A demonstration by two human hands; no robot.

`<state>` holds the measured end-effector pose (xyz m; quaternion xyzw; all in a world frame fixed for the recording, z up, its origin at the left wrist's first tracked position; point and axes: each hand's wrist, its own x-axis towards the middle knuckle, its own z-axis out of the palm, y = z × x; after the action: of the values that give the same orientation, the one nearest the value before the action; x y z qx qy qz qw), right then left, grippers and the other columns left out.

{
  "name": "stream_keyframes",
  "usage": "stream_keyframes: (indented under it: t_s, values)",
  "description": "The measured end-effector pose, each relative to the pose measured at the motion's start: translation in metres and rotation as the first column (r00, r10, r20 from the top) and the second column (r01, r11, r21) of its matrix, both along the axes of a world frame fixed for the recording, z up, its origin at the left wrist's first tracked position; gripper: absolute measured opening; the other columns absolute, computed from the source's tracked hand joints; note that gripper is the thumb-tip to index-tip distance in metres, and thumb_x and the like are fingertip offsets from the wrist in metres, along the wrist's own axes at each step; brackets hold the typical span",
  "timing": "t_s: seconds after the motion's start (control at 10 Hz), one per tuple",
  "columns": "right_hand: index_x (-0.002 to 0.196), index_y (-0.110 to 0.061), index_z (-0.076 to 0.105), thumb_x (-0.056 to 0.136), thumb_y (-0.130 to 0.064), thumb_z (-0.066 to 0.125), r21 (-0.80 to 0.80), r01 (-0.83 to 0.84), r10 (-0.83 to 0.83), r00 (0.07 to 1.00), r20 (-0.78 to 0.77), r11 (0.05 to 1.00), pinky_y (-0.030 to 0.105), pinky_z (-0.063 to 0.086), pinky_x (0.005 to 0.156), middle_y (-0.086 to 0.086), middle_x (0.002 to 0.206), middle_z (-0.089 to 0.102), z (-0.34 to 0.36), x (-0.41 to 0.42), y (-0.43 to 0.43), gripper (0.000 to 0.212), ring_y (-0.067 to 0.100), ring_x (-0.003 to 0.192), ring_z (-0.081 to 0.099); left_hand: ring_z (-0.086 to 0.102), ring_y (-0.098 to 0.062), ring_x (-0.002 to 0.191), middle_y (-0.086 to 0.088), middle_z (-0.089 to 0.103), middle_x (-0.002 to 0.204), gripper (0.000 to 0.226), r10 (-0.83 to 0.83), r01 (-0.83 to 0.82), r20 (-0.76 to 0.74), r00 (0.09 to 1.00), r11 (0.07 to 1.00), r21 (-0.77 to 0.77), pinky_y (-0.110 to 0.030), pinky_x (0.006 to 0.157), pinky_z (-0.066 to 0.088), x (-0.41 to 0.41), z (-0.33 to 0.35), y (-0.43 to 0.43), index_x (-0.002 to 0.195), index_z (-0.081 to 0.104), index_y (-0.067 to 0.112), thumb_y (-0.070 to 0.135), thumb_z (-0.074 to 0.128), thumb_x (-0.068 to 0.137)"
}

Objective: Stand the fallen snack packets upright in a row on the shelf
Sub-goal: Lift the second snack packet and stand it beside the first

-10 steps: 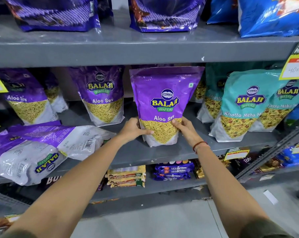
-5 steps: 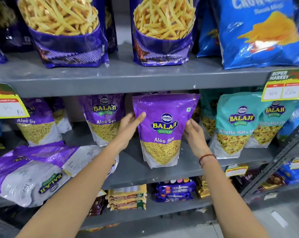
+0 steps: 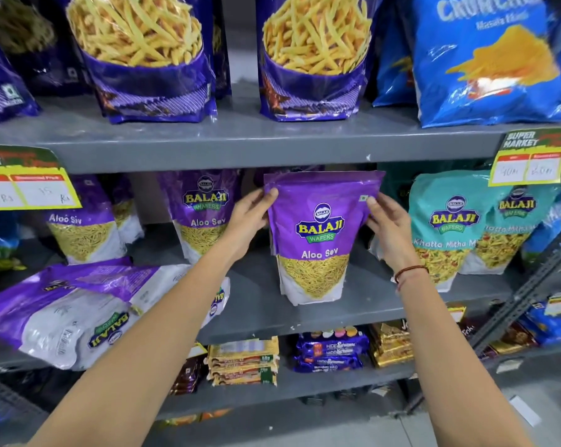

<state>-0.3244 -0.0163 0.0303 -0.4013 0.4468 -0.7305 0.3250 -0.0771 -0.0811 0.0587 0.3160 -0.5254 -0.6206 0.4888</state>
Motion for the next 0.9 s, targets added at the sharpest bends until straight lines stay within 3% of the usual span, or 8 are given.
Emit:
stream_keyframes:
  t_s: [0.1,0.2,0.3,0.4,0.6,0.7,0.8,0.9]
  values:
    - [0.099,-0.012,0.064,0.087,-0.026,0.067,-0.090,0.423,-0.430,0.899,-0.080,0.902,0.025,0.051,0.079,0.001,0.091,0.067,-0.006,0.024,0.019,0.018,0.006,0.084,0.062,0.060,-0.003,0.081,0.006,0.065,0.092,0.010,0.169,-0.168,0.081,0.982,0.986,-0.017,-0.016,0.068,0.052,0.019,-0.006,0.005,0.102,0.061,0.023,0.022,0.057,0.093]
    - [0.092,-0.006,0.064,0.090,-0.029,0.060,-0.313,0.508,-0.595,0.724,-0.349,0.802,0.020,0.044,0.067,0.002,0.081,0.061,-0.018,0.078,0.039,0.023,0.002,0.072,0.053,0.060,-0.013,0.085,-0.005,0.069,0.095,0.018,0.507,-0.491,0.267,0.820,0.862,-0.129,-0.026,0.082,0.049,0.053,-0.017,0.011,0.104,0.068,0.011,0.014,0.058,0.089]
    - [0.084,-0.002,0.065,0.090,-0.023,0.059,-0.393,0.276,-0.472,0.643,-0.602,0.877,0.032,0.044,0.066,0.010,0.075,0.062,-0.028,0.133,0.036,0.022,0.022,0.068,0.055,0.061,-0.028,0.106,-0.015,0.069,0.116,0.029,0.661,-0.679,0.515,0.546,0.709,-0.190,-0.029,0.092,0.043,0.091,-0.032,0.020,0.113,0.066,0.008,0.024,0.055,0.090]
    - [0.089,-0.005,0.065,0.092,-0.027,0.059,-0.162,0.057,-0.161,0.635,-0.755,0.985,0.037,0.050,0.071,0.012,0.083,0.064,-0.032,0.175,0.017,0.022,0.027,0.078,0.060,0.051,-0.036,0.122,-0.022,0.057,0.129,0.042,0.655,-0.745,0.619,0.433,0.647,-0.163,-0.037,0.099,0.040,0.123,-0.046,0.028,0.123,0.057,0.004,0.031,0.055,0.091]
    - [0.130,-0.009,0.054,0.095,-0.050,0.045,0.576,-0.198,0.578,0.542,-0.610,0.793,0.034,0.035,0.102,0.019,0.137,0.054,-0.051,0.218,-0.027,0.055,0.033,0.127,0.048,0.033,-0.039,0.133,-0.029,0.036,0.142,0.066,0.676,-0.893,0.677,0.290,0.446,-0.061,-0.037,0.102,0.027,0.126,-0.071,0.068,0.135,0.036,-0.006,0.032,0.062,0.087]
    - [0.139,-0.022,0.046,0.088,-0.069,0.034,0.754,-0.258,0.740,0.533,-0.411,0.604,0.041,0.026,0.112,0.012,0.149,0.042,-0.066,0.230,-0.033,0.070,0.031,0.136,0.038,0.033,-0.039,0.137,-0.023,0.032,0.149,0.077,0.584,-0.854,0.625,0.518,0.398,0.335,-0.041,0.110,0.031,0.122,-0.075,0.076,0.144,0.027,0.000,0.046,0.055,0.089]
    - [0.137,-0.024,0.050,0.083,-0.075,0.035,0.726,-0.277,0.689,0.631,-0.357,0.630,0.042,0.025,0.113,0.010,0.147,0.046,-0.078,0.234,-0.030,0.076,0.029,0.136,0.039,0.046,-0.033,0.133,-0.014,0.044,0.147,0.073,0.523,-0.553,0.262,0.811,0.539,0.636,-0.046,0.110,0.039,0.115,-0.076,0.076,0.143,0.036,0.010,0.051,0.056,0.086]
    - [0.135,-0.021,0.053,0.083,-0.075,0.037,0.677,-0.298,0.634,0.703,-0.321,0.673,0.043,0.024,0.115,0.010,0.146,0.047,-0.087,0.229,-0.023,0.076,0.029,0.137,0.038,0.046,-0.028,0.133,-0.012,0.046,0.146,0.068,0.459,-0.520,0.266,0.847,0.620,0.587,-0.041,0.110,0.040,0.122,-0.085,0.078,0.140,0.041,0.011,0.048,0.058,0.086]
